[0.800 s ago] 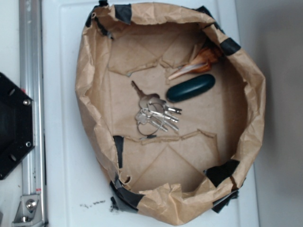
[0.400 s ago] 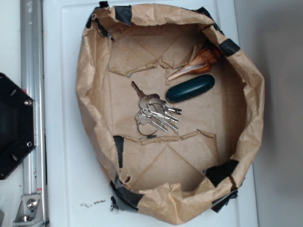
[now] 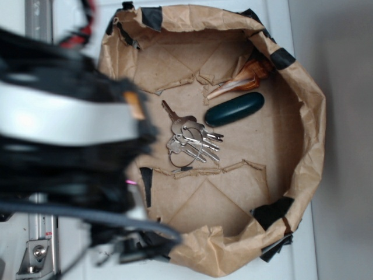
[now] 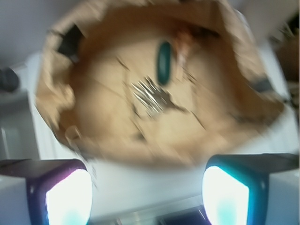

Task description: Grab the plastic pickle.

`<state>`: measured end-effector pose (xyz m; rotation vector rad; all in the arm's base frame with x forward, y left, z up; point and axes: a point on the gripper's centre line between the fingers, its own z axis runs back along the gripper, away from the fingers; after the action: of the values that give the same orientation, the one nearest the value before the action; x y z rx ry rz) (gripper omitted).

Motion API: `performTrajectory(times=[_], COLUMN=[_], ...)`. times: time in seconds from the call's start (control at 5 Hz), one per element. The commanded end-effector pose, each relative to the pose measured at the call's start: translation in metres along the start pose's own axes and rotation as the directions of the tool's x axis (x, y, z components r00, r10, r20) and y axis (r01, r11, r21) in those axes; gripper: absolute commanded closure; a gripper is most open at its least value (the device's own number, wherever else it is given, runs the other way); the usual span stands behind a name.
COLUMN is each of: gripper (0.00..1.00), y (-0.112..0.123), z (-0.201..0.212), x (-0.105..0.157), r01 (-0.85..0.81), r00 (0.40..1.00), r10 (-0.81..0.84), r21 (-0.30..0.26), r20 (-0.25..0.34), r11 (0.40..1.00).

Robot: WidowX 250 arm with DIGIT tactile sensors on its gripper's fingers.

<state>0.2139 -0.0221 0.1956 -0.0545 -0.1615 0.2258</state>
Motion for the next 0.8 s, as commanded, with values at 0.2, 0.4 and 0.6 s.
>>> performTrajectory(times=[0.2,0.4,0.6], gripper=[0.0,0.0,0.0], y=[0.032,0.052,0.052], z=[-0.084,-0.105,-0.125], x=[0.075,0.069,0.084], r01=[-0.071,-0.049,0.055], r00=[0.99,0.997,0.998], r10=[0.09,0.059,-0.057], r21=[0.167,0.181,0.196], r20=[-0.108,-0.051,0.005], r11=[0.983,0.982,0.979])
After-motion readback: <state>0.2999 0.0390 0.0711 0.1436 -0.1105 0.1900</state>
